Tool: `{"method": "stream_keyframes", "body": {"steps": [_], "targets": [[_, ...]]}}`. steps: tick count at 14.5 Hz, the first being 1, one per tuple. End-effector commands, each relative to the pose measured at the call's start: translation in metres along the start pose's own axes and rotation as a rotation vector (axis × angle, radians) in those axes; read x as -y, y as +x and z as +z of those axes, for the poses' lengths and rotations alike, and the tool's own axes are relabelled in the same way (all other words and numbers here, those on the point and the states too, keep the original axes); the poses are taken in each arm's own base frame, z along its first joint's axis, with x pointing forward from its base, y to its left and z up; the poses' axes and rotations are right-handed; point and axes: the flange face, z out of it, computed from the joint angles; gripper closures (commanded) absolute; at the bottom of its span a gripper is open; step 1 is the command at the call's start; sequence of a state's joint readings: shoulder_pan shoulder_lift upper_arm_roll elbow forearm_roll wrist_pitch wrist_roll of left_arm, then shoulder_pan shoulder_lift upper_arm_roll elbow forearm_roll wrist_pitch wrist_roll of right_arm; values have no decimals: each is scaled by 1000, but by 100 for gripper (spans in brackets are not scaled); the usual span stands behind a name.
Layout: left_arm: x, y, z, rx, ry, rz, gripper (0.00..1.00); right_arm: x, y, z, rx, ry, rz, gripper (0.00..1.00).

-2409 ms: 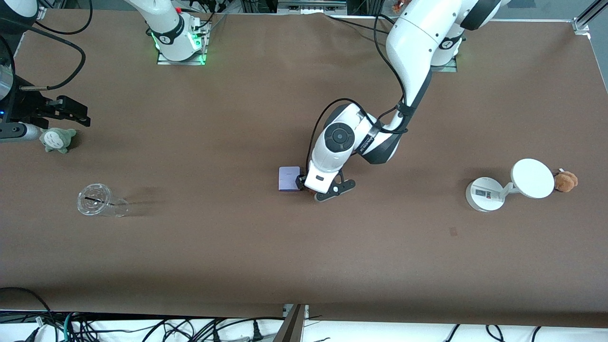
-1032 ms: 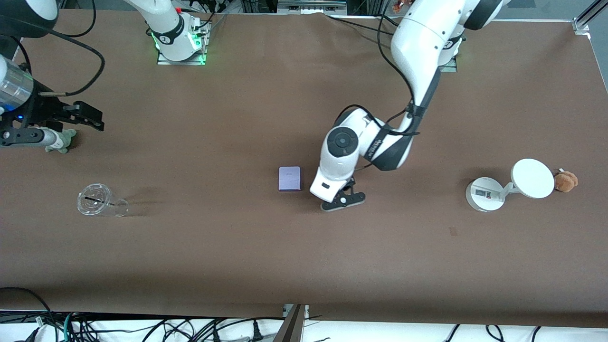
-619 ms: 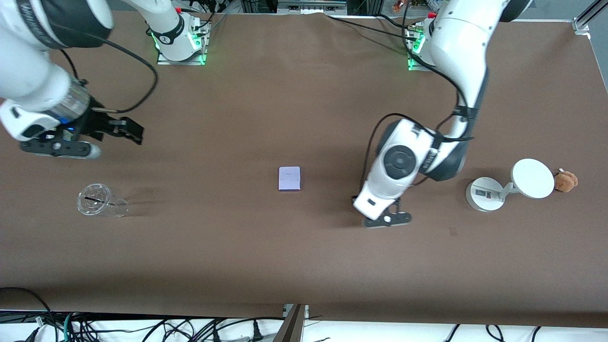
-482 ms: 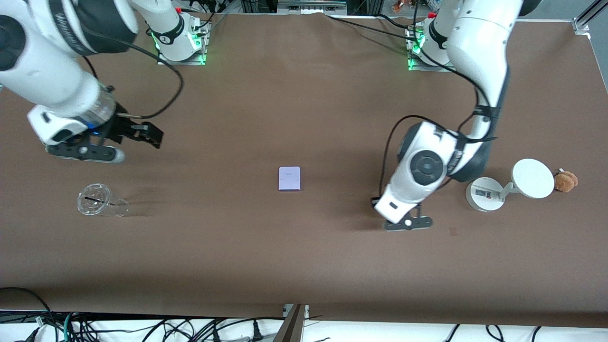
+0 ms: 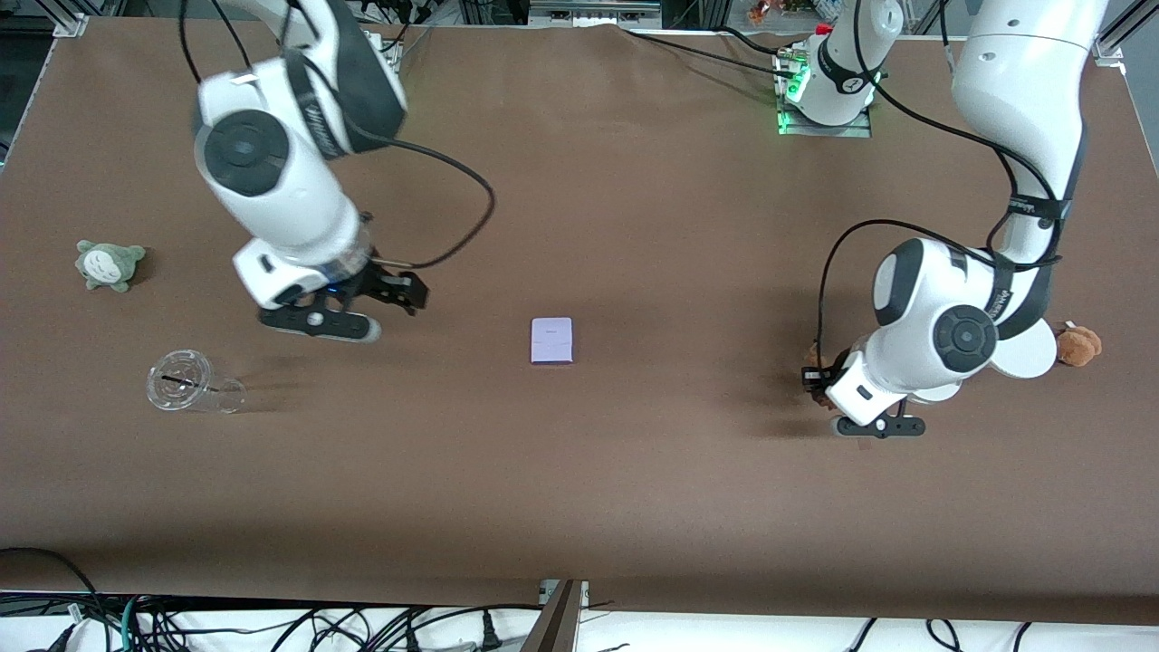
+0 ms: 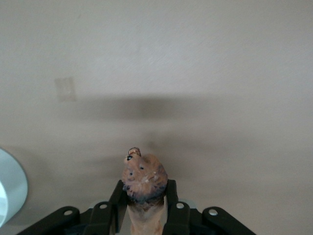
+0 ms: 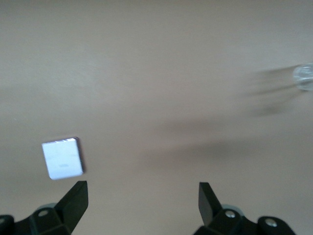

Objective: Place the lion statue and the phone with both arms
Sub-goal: 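Carry the lion toward the white lamp while the right gripper reaches the phone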

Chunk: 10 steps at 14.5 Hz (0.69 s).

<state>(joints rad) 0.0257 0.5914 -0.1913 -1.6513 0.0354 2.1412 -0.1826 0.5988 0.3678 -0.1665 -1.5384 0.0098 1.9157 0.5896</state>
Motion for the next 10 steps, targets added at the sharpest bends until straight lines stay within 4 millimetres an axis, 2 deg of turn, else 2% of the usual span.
{"method": "stream_keyframes", "body": {"steps": [1,5,8,10], "targets": [[15,-11,5,18,-10,25,100,44,1,37,-12,4,18,0],[24,-11,10,23,-5,35,100,105,-13,102,-42,3,40,0],[43,-7,15,19,33,38,100,145,-26,156,-86,65,69,0],[48,-5,18,16,32,31,100,160,-34,189,-101,101,80,0]]}}
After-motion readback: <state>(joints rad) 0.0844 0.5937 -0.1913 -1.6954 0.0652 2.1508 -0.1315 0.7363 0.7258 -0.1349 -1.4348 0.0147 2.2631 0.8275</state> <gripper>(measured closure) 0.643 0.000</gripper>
